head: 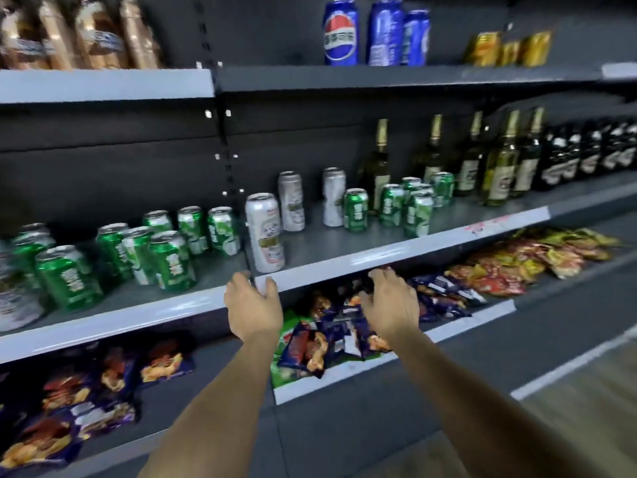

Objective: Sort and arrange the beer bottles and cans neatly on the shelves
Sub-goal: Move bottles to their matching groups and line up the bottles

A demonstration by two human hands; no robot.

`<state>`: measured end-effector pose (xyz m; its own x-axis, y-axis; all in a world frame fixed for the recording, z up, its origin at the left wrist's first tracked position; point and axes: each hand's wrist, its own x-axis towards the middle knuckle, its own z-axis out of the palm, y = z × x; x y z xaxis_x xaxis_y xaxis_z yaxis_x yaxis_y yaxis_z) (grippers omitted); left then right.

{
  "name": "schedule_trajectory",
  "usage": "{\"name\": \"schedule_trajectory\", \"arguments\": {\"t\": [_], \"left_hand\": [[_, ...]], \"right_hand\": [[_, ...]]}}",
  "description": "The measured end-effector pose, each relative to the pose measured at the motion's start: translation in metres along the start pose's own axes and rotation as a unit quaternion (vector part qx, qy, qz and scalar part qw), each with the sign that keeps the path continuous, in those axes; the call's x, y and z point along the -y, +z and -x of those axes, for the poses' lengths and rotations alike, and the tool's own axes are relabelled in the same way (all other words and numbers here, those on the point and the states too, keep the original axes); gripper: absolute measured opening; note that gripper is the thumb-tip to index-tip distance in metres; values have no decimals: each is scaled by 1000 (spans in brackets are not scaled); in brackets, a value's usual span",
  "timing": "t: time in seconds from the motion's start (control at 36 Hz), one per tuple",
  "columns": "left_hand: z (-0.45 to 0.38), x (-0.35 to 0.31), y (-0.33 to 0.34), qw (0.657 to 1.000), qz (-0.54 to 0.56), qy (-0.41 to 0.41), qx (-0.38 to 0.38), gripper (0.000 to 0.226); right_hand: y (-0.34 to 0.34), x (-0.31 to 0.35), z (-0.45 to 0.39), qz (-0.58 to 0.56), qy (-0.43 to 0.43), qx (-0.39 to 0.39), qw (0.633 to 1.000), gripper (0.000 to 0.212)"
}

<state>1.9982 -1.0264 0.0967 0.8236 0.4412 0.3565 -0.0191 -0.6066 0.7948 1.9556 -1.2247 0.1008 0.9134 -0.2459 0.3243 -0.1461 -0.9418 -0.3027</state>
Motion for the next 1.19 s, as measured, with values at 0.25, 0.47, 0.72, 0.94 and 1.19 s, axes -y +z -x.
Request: {"name": "schedule_trajectory", "arguments": {"t": [0.25,0.47,0.72,0.94,1.19], "left_hand": [[42,-94,109,990,29,93,97,40],[20,-152,198,981,75,116,136,45],[-47,-195,267,973,87,141,162,57],[-53,-218,315,940,44,191,278,98],[-46,-238,346,964,24,132,228,77]], "right_hand": [[-31,-131,-23,-26,150,-50,987,38],[-39,-185,-97,-13,158,-83,984,38],[-37,-192,-211,-34,112,-66,991,46],[-20,-193,-293,-163,137,-50,976,40],[-18,-209,-353,-326,97,53,939,52]]}}
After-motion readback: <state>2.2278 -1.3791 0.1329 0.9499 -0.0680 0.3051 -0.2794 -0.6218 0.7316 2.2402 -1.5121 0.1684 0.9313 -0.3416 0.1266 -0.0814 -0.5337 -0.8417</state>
